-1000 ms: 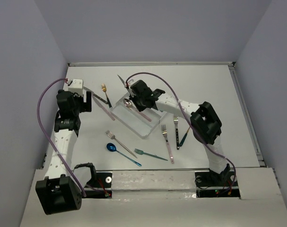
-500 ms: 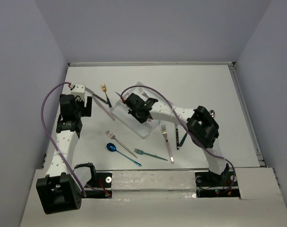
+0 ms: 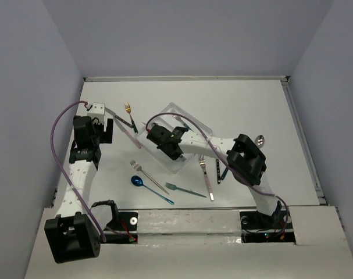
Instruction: Sort the eating utensils into containers
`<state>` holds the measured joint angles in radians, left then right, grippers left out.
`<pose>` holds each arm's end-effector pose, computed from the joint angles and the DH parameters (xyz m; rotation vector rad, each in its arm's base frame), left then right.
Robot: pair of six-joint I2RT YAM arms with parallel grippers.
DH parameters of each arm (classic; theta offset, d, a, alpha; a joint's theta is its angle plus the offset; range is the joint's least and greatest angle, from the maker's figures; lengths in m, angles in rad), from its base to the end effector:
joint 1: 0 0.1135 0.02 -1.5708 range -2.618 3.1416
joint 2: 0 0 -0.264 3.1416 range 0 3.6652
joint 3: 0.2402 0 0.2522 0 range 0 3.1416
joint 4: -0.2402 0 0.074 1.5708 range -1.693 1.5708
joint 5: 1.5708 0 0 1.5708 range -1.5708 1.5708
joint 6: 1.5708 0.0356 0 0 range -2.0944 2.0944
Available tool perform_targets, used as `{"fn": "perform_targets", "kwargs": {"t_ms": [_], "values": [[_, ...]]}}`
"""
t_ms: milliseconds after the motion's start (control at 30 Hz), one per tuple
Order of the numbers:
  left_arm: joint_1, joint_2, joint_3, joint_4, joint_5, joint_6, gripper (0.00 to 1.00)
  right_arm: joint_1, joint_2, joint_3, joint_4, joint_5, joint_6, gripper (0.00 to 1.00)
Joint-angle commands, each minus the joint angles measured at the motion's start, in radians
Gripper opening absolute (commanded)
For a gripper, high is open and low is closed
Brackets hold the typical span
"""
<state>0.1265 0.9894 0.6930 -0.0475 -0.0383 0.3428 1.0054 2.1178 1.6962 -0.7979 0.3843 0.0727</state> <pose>0.2280 0.0304 0.2830 0.1825 1.9216 0.3519 0.2482 0.3662 0.1930 -1.1056 2.3991 -0.2003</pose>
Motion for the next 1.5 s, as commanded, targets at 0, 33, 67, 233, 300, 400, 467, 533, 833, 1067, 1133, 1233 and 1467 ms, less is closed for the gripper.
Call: {"fn": "perform_targets", "kwargs": {"t_ms": [0,33,67,233,300,400,467,533,833,1067,1133,1233,1467], "values": [[0.002,-0.011,-0.016,0.041,0.012,0.013,0.99,0.039,0.011,0.052,-0.069,-0.044,0.027,0.00],[0.002,-0.009,-0.016,0.041,0.014,0.013,0.99,0.039,0.016,0.057,-0.069,-0.048,0.022,0.00],[0.002,-0.009,-0.016,0.041,0.020,0.012,0.99,0.039,0.024,0.062,-0.072,-0.050,0.015,0.00],[0.002,-0.005,-0.016,0.041,0.023,0.013,0.99,0.039,0.060,0.117,-0.103,-0.009,0.018,0.00],[0.002,-0.003,-0.018,0.040,0.034,0.012,0.99,0.039,0.059,0.160,-0.109,0.016,0.010,0.00],[0.002,-0.001,-0.020,0.041,0.034,0.012,0.99,0.016,0.048,0.206,-0.112,0.042,-0.010,0.00],[0.002,-0.003,-0.020,0.041,0.034,0.013,0.99,-0.014,0.039,0.221,-0.119,0.053,-0.024,0.00],[0.002,-0.001,-0.021,0.040,0.034,0.013,0.99,-0.027,0.024,0.240,-0.129,0.056,-0.034,0.00],[0.002,0.000,-0.021,0.038,0.034,0.015,0.99,-0.145,-0.051,0.246,-0.132,-0.001,-0.105,0.00],[0.002,0.011,-0.023,0.040,0.064,0.016,0.99,-0.160,-0.064,0.253,-0.156,-0.073,-0.091,0.00],[0.002,0.012,-0.024,0.041,0.064,0.016,0.99,-0.110,-0.084,0.246,-0.159,-0.088,-0.077,0.00],[0.002,0.015,-0.026,0.041,0.064,0.018,0.99,-0.062,-0.101,0.218,-0.146,-0.151,-0.044,0.00],[0.002,0.012,-0.030,0.041,0.069,0.019,0.99,-0.007,-0.052,0.183,-0.090,-0.254,0.007,0.00]]}}
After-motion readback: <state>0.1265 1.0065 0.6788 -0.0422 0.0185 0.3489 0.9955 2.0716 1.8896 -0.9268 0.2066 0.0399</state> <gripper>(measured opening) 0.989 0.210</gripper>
